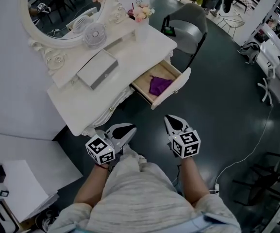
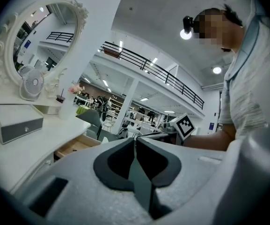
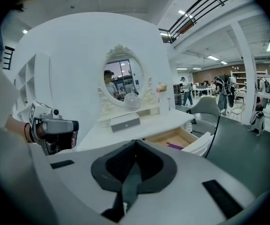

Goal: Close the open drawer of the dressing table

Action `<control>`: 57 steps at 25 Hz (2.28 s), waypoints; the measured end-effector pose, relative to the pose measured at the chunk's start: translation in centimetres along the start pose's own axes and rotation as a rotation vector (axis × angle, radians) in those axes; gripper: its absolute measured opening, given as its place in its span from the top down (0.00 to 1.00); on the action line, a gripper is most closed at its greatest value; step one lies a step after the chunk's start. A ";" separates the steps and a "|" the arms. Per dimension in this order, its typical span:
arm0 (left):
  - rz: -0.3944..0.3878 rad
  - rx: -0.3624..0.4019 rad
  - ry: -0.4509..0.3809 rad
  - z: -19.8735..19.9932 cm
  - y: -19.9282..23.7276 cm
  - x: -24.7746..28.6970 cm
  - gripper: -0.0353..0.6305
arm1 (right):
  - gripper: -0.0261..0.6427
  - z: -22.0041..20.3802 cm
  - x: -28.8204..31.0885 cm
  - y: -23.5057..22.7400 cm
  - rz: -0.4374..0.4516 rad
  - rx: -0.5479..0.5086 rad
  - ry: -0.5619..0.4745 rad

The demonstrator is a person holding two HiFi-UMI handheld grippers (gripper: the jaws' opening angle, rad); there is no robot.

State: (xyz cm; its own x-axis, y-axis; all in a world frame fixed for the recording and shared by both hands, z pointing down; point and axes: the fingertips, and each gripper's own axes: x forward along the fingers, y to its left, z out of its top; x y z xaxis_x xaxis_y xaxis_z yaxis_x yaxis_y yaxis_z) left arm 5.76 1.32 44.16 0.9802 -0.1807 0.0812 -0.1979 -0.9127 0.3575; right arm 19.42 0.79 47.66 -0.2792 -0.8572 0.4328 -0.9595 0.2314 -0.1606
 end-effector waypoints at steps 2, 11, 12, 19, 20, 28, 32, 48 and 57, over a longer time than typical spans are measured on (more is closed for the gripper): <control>-0.022 0.001 0.016 -0.1 0.5 1.3 0.91 | 0.95 -0.2 0.3 -1.3 -0.024 0.006 -0.001; -0.138 -0.022 0.086 -1.3 3.8 6.4 0.91 | 0.95 -1.7 3.5 -7.0 -0.120 0.024 0.037; -0.150 -0.024 0.093 -1.4 4.3 7.0 0.91 | 0.95 -1.7 4.0 -7.7 -0.133 0.029 0.042; -0.219 -0.031 0.136 -0.7 8.9 9.7 0.91 | 0.95 -2.3 7.7 -11.6 -0.213 0.066 0.093; -0.228 -0.033 0.140 -0.6 9.7 10.0 0.91 | 0.95 -2.4 8.2 -12.1 -0.222 0.067 0.101; -0.316 -0.022 0.195 0.3 14.2 12.9 0.91 | 0.95 -3.4 11.9 -16.1 -0.297 0.088 0.168; -0.338 -0.024 0.227 0.0 15.2 14.2 0.91 | 0.95 -4.4 13.3 -18.1 -0.319 0.093 0.199; -0.252 -0.058 0.263 -1.4 16.0 21.0 0.91 | 0.94 -10.6 16.6 -24.4 -0.198 -0.016 0.396; -0.200 -0.080 0.263 -2.0 16.2 23.7 0.91 | 0.94 -13.2 18.5 -27.0 -0.118 -0.054 0.471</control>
State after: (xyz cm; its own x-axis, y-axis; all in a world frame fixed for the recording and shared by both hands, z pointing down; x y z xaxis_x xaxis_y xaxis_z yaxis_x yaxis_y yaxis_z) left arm 25.83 -16.99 53.72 0.9657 0.1091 0.2355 -0.0124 -0.8871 0.4614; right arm 39.66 -15.28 71.69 -0.1427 -0.5807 0.8015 -0.9828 0.1791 -0.0452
